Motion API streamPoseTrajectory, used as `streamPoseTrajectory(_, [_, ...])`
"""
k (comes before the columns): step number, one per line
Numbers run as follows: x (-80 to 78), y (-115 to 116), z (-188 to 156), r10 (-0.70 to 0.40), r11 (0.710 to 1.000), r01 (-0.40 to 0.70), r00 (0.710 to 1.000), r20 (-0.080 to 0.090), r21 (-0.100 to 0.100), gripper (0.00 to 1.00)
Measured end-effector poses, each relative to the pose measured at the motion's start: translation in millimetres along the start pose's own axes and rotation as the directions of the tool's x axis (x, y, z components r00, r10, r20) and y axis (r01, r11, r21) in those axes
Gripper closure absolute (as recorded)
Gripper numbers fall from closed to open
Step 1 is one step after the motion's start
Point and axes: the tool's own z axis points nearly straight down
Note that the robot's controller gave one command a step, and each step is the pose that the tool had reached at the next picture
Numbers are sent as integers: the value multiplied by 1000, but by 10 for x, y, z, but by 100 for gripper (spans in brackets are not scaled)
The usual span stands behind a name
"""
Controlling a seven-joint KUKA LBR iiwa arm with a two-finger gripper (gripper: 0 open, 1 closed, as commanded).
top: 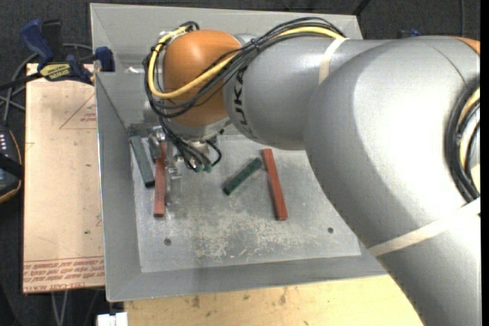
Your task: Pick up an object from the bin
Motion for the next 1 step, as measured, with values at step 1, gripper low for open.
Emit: streamPoseTrajectory(1, [-5, -33, -18, 7, 1000, -7, 1000, 0, 1, 100])
